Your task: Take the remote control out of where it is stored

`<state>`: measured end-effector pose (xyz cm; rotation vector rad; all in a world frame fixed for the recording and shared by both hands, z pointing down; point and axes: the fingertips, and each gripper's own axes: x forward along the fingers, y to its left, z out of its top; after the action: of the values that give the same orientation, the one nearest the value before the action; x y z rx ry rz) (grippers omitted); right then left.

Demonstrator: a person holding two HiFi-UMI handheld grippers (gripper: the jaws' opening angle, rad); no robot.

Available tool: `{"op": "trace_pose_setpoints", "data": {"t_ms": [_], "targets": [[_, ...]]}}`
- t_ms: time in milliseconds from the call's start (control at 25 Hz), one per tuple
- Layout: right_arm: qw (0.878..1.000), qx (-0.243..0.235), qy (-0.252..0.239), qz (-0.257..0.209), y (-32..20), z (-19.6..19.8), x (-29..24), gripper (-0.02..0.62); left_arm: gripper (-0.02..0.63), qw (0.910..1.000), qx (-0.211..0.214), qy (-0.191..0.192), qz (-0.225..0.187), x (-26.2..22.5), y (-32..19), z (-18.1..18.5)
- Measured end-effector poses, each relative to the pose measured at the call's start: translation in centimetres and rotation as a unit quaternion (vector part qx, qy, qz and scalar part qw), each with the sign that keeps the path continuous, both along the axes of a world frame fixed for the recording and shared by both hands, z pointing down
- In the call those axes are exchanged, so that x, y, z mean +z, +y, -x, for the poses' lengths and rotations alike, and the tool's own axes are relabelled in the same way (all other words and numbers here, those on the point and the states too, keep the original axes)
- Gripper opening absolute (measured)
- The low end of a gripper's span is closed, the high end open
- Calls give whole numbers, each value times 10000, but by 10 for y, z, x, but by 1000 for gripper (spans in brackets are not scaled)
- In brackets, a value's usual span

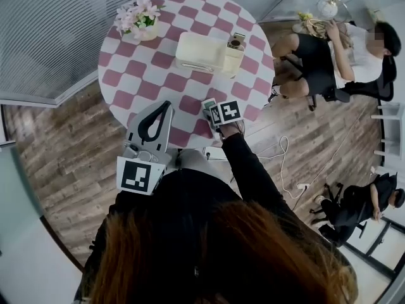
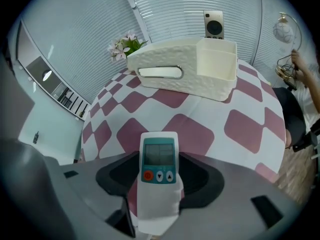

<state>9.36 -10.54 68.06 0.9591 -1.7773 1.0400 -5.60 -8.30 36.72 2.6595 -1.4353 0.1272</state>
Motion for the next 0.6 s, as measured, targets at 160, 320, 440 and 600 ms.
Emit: {"op": "trace_pose_setpoints", "data": {"t_ms": [160,320,440,600], "targets": [[9999,-10,149,-82,-1,2,4,259,9,10000,-5,11,-5,0,0,-1],[9995,179,23,-251,-6,3,-1,259,9,10000,4,10,-3,0,0,-1],[9980,240,-75,-573,-15,2,-13,259,9,10000,11,13,-6,0,1,-2],[9955,355,-289,-833,-23,3,-29,202,9,10000,42,19,-11,-1,2,-4]]}}
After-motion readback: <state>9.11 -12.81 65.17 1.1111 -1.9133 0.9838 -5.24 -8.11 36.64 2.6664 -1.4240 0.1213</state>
